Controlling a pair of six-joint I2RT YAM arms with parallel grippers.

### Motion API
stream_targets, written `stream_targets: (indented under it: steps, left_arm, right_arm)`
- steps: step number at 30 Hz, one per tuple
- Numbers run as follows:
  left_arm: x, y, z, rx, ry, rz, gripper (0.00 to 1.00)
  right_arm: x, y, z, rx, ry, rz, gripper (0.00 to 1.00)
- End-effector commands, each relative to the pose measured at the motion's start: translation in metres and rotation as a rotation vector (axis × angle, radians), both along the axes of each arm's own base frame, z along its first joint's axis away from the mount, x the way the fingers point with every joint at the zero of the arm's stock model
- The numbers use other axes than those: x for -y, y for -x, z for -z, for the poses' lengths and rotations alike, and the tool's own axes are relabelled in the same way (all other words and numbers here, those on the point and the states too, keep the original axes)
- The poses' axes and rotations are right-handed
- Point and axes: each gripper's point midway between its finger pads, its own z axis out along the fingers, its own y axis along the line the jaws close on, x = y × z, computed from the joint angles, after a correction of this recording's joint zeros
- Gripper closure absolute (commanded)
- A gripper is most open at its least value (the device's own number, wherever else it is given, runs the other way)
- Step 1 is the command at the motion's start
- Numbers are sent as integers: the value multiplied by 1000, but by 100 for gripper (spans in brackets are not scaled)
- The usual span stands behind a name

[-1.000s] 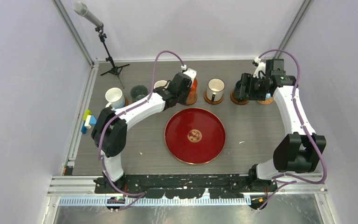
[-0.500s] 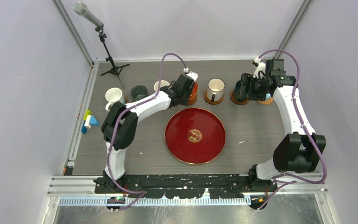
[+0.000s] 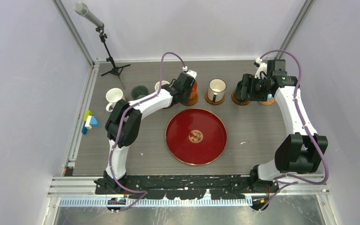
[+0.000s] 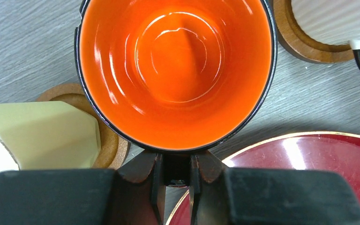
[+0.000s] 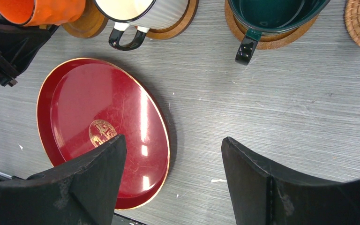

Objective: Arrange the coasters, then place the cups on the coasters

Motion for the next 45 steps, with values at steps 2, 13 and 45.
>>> stream_targets:
  steps: [2, 13, 45]
  left_arm:
    - [13, -23, -35, 86, 98, -41, 100]
    - [14, -22, -18, 35, 93, -75, 100]
    - [19, -6, -15, -87, 136, -128, 65]
  right_arm:
    - [3, -3, -11, 50, 14, 5, 21]
    - [5, -3, -10, 48, 26, 6, 21]
    - [4, -7, -9, 39, 10, 11, 21]
